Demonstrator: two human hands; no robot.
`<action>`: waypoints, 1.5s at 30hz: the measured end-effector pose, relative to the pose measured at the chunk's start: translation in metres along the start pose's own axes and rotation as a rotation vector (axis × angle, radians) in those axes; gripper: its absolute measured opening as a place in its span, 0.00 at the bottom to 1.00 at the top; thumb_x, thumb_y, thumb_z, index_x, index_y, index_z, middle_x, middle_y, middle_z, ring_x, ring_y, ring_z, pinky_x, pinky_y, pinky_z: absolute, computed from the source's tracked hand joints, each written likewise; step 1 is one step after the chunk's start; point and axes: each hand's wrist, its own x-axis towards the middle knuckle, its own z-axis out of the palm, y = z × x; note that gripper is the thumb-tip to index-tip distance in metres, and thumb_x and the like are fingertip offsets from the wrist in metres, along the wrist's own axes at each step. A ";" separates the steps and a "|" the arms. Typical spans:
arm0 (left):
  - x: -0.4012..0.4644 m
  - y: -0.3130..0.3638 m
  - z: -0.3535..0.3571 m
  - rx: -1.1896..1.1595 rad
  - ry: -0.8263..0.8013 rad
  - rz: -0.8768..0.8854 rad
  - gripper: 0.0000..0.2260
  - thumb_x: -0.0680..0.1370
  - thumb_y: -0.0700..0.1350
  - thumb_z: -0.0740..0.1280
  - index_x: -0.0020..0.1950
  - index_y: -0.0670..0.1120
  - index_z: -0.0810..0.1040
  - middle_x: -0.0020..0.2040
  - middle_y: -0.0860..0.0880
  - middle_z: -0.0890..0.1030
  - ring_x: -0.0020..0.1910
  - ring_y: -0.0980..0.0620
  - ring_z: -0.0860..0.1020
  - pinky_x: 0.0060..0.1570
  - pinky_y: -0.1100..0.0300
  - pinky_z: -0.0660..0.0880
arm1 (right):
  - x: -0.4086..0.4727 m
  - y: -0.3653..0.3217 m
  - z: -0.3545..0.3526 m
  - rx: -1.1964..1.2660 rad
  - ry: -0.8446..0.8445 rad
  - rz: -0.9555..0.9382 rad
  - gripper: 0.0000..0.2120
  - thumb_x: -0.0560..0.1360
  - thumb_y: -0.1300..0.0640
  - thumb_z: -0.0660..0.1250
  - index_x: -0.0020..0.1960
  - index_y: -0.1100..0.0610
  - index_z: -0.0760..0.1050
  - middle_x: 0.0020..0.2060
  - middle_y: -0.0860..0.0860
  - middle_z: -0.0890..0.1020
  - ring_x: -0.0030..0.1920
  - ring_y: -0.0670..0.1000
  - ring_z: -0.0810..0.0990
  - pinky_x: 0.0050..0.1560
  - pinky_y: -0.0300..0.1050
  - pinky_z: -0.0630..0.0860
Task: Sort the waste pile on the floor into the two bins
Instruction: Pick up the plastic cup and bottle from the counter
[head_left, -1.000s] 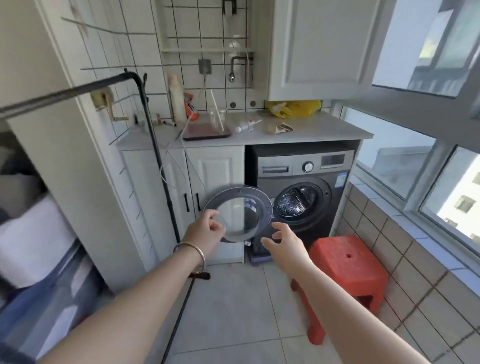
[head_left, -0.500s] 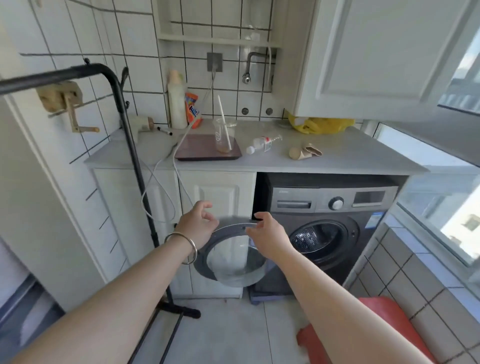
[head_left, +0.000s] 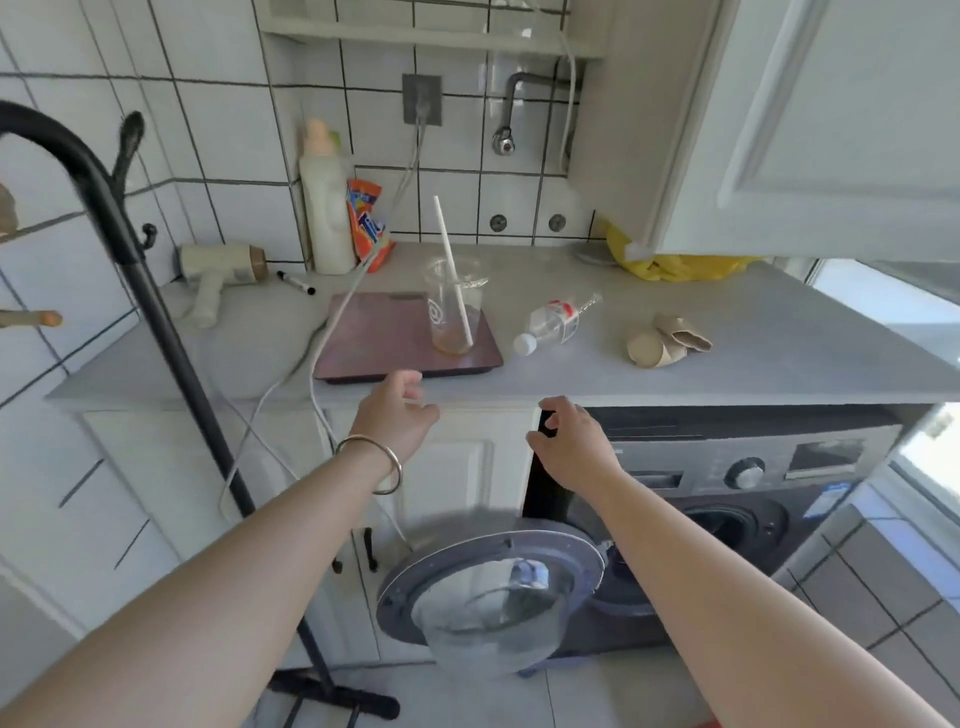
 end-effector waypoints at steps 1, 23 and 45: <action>0.019 0.001 0.001 -0.035 0.002 0.002 0.21 0.73 0.43 0.68 0.66 0.46 0.71 0.61 0.48 0.77 0.53 0.50 0.77 0.52 0.61 0.69 | 0.014 -0.002 -0.001 -0.018 0.016 0.002 0.22 0.77 0.53 0.61 0.70 0.51 0.63 0.65 0.52 0.72 0.60 0.52 0.74 0.49 0.43 0.70; 0.196 0.002 0.076 -0.447 -0.022 0.062 0.46 0.58 0.47 0.80 0.69 0.53 0.57 0.62 0.46 0.74 0.59 0.57 0.77 0.47 0.62 0.80 | 0.220 0.006 -0.020 -0.920 0.073 -0.373 0.37 0.74 0.60 0.62 0.76 0.46 0.47 0.76 0.48 0.51 0.76 0.54 0.48 0.74 0.53 0.54; 0.107 0.100 0.152 -0.465 -0.497 0.396 0.35 0.55 0.58 0.74 0.54 0.50 0.61 0.47 0.58 0.73 0.47 0.56 0.75 0.51 0.62 0.72 | 0.039 0.038 -0.088 0.637 1.046 0.289 0.23 0.69 0.53 0.73 0.61 0.50 0.68 0.51 0.47 0.78 0.51 0.47 0.78 0.52 0.40 0.74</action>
